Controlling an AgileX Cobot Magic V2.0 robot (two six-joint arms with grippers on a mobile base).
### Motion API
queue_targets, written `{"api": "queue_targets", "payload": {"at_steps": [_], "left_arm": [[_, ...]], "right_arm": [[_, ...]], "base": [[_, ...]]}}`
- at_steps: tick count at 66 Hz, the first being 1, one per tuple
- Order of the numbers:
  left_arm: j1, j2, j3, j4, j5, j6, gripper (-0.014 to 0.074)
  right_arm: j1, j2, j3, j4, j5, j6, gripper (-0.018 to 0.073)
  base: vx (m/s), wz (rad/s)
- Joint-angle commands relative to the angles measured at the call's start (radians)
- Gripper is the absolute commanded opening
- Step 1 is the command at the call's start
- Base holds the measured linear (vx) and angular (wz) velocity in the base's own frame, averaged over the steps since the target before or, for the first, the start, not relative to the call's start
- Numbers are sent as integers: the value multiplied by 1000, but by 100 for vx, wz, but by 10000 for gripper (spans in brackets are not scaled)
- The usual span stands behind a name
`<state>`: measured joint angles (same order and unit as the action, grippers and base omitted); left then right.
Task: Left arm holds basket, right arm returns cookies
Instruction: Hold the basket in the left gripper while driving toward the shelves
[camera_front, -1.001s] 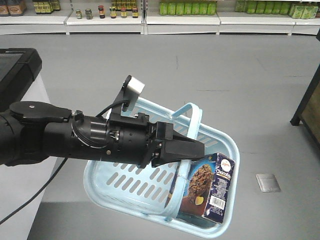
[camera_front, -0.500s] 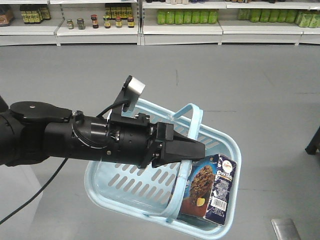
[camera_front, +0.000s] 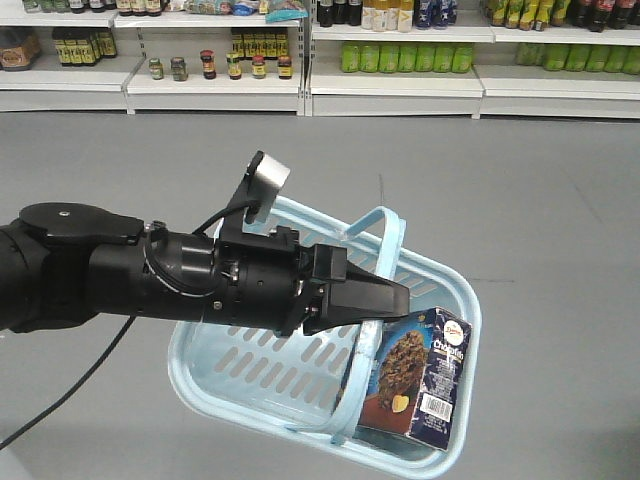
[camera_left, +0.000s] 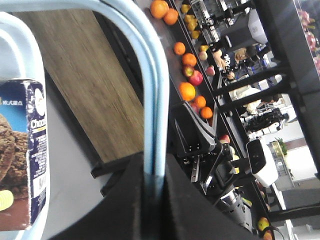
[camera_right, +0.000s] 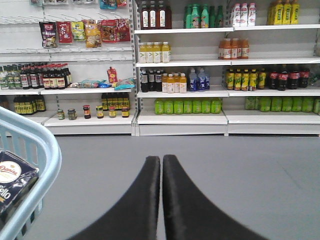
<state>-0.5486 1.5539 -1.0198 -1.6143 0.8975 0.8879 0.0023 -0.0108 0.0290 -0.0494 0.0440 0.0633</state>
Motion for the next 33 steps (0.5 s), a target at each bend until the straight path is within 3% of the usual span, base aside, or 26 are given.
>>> {"api": "queue_targets", "payload": {"at_steps": [1,33], "left_arm": [[-2,-44,-28,-85,42,14,-6],[-3,-44,-28,-85,42,14,-6]], "right_arm": [[-4,-11,2,-4,-70,-8,-8],[-4,-11,2,-4,-72,-8,-8]], "base": [[55,6],[58,0]]}}
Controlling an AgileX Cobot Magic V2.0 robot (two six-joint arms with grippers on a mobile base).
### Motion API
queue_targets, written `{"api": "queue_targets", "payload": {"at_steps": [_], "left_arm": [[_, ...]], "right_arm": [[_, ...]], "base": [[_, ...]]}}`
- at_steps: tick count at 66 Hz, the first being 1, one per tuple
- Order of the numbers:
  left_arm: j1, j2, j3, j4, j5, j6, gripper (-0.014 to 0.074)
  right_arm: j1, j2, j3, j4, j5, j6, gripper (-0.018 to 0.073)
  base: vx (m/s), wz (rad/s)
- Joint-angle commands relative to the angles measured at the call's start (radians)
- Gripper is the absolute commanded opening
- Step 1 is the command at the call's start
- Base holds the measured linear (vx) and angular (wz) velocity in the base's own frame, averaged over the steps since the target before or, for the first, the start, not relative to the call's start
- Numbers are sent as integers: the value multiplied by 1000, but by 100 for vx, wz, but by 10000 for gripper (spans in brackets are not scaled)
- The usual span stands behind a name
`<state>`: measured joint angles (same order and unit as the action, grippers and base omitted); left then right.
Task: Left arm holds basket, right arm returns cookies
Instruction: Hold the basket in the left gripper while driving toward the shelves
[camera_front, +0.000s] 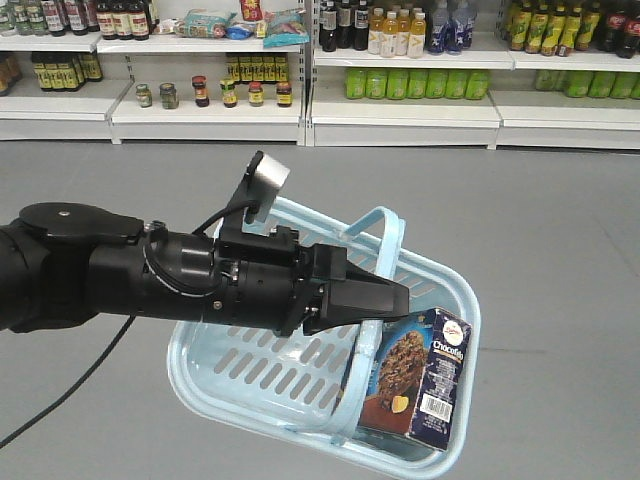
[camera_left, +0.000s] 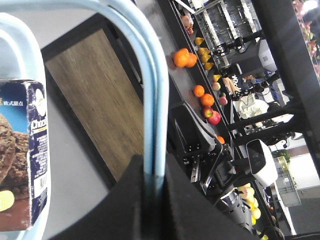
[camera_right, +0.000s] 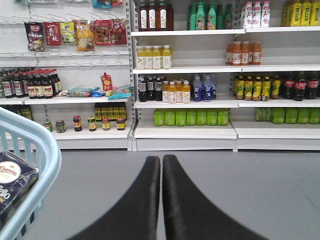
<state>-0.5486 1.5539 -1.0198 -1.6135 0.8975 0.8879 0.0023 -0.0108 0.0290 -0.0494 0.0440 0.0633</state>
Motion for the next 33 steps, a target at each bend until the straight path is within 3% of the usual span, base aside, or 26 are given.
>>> {"api": "queue_targets", "payload": {"at_steps": [1,33], "left_arm": [[-3,-44,-28,-86,42,14,-6],[-3,-44,-28,-86,42,14,-6]], "right_arm": [[-4,-11,2,-4,-72,-8,-8],[-4,-11,2,-4,-71,-8,-8]], "base": [[58,-2],[57,0]]}}
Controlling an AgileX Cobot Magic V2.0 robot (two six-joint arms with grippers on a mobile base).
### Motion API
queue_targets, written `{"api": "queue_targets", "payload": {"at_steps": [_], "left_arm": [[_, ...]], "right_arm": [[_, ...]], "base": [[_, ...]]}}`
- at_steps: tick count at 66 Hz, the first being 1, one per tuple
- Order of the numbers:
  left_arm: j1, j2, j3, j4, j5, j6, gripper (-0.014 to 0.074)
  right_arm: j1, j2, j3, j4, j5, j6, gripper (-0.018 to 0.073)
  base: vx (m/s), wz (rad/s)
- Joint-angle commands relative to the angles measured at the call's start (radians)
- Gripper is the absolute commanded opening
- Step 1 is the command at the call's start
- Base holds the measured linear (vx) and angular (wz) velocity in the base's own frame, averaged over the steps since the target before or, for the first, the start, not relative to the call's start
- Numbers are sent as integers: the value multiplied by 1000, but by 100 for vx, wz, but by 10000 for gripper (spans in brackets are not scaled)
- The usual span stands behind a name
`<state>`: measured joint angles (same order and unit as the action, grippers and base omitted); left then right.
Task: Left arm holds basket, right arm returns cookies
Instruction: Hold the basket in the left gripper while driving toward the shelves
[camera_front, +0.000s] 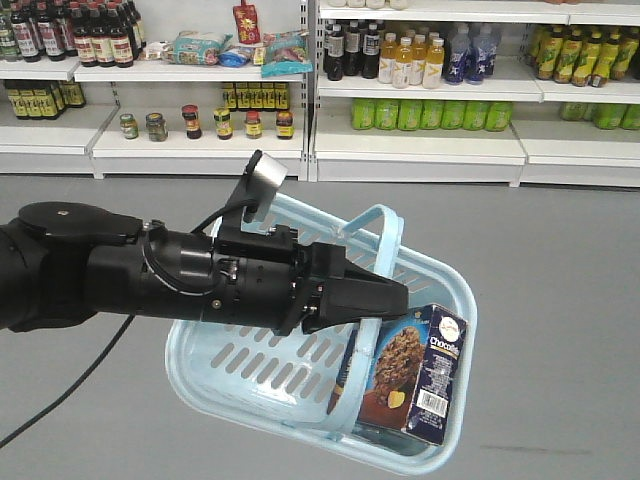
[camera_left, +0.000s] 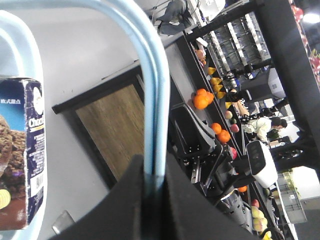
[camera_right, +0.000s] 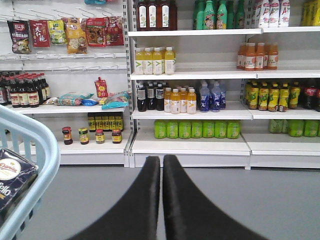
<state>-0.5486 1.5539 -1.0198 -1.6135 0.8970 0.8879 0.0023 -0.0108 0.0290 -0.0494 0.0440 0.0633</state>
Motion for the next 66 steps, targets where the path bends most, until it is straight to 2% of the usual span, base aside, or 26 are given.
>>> {"api": "queue_targets", "payload": {"at_steps": [1,66], "left_arm": [[-3,-44,-28,-86,43,14,-6],[-3,-44,-28,-85,39,14,-6]], "right_arm": [[-4,-11,2,-4,-71,-8,-8],[-4,-11,2,-4,-71,-8,-8]], "base": [[54,0],[54,-4]]}}
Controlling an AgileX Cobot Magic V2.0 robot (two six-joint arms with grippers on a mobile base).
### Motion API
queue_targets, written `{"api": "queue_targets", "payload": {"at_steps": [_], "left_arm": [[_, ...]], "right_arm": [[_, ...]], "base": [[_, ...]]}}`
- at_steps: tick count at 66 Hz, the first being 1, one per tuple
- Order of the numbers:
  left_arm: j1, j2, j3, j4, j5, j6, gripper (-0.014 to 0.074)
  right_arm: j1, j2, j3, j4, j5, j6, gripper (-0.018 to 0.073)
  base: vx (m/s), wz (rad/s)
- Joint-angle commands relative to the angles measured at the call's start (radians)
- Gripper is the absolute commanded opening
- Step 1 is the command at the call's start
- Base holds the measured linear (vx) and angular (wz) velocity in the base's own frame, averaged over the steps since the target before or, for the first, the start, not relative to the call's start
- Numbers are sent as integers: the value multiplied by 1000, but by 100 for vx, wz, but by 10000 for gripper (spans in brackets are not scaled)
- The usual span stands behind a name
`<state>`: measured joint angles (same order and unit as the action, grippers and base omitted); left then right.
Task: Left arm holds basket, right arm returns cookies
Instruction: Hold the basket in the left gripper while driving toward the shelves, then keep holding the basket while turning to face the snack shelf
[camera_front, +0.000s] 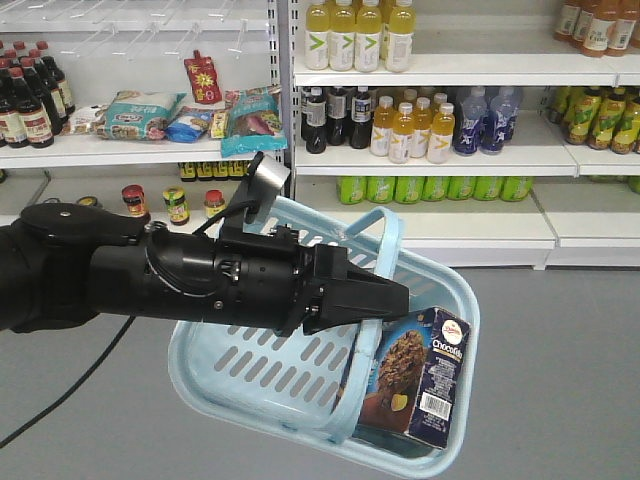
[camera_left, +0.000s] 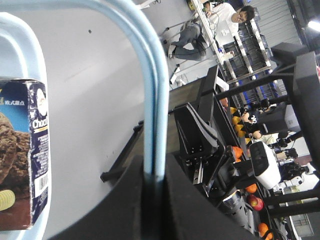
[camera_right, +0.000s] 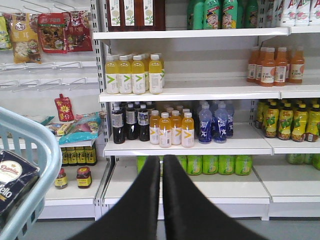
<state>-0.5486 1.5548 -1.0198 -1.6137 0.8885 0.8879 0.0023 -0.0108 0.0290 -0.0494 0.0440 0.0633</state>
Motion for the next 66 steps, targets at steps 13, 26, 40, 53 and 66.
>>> {"api": "queue_targets", "payload": {"at_steps": [13,26,40,53,66], "left_arm": [[-3,-45,-28,-86,48,14,-6],[-3,-43,-28,-86,48,14,-6],[-3,-44,-28,-86,47,14,-6],[-3,-44,-28,-86,47,14,-6],[-3,-44,-28,-86,46,14,-6]], "right_arm": [[-4,-11,2,-4,-71,-8,-8],[-4,-11,2,-4,-71,-8,-8],[-4,-11,2,-4,-71,-8,-8],[-4,-11,2,-4,-71,-8,-8],[-4,-11,2,-4,-71,-8,-8]], "base": [[53,3],[48,-13],[43,-51],[37,-81],[32,-85]]}}
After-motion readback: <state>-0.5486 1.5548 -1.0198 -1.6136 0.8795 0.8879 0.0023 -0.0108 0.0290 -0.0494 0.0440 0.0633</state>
